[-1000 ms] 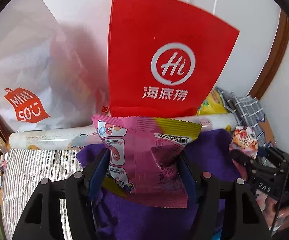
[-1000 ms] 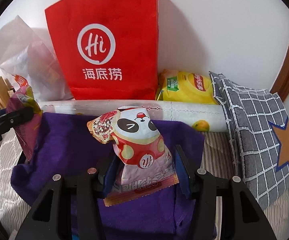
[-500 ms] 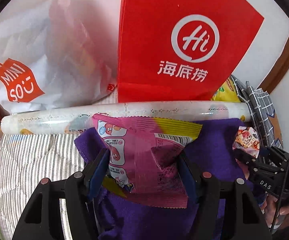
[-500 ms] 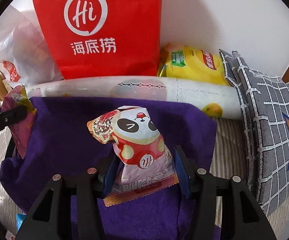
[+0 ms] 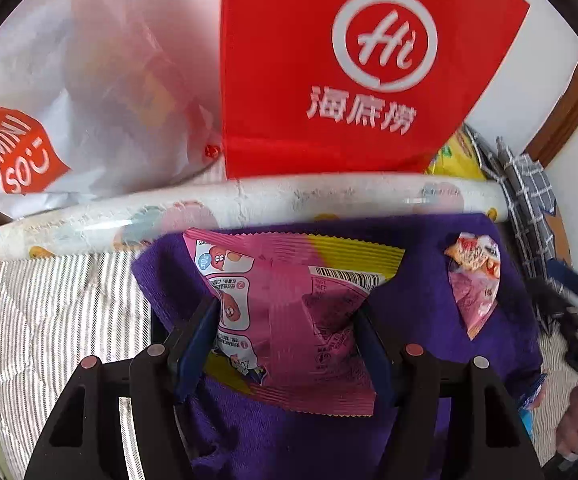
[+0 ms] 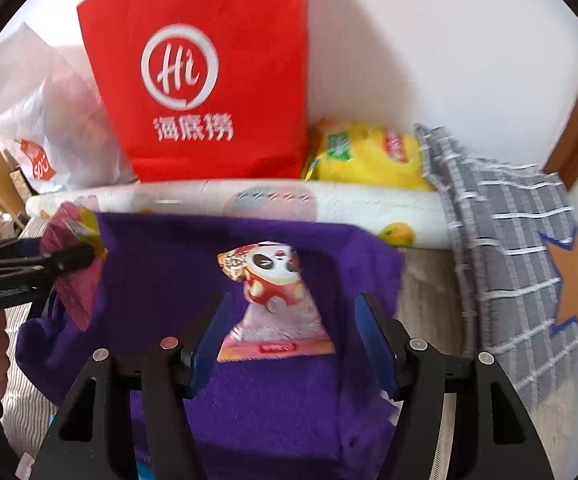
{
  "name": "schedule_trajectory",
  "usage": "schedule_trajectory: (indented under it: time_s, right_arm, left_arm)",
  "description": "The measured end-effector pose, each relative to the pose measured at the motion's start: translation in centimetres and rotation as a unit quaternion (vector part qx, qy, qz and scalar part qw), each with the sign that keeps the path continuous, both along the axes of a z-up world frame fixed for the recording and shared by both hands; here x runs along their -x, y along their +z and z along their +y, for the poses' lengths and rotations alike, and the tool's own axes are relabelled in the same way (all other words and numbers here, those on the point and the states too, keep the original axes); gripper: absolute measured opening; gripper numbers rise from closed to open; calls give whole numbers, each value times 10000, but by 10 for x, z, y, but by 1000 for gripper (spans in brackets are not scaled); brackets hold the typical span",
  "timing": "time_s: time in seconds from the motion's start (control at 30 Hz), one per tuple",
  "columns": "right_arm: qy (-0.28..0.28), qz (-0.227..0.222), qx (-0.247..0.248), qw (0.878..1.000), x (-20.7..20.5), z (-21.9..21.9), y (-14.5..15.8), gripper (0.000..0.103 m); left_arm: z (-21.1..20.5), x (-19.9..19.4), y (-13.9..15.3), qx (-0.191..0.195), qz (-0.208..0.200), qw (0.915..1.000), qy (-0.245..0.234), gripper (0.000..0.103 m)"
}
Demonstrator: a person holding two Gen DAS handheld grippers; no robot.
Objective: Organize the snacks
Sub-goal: 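Carry pink bag onto purple towel with left tool while right tool drops panda bag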
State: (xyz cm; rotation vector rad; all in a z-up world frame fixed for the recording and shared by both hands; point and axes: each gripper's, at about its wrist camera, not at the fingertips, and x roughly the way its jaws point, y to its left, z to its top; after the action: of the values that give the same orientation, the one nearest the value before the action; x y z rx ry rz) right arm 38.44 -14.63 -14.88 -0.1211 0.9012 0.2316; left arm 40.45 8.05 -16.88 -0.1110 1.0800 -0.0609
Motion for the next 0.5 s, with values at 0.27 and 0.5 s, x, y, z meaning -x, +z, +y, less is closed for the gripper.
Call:
schedule_trajectory:
  time_s: [0.27, 0.5]
  right_arm:
    - [-205, -564, 170, 9981, 49, -36, 17, 64]
    - [-569, -428, 120, 9974, 91, -72, 0, 64]
  left_arm:
    - [-5, 2, 8, 73, 29, 9999, -73, 78]
    - [-5, 16, 35, 99, -449, 9989, -78, 79]
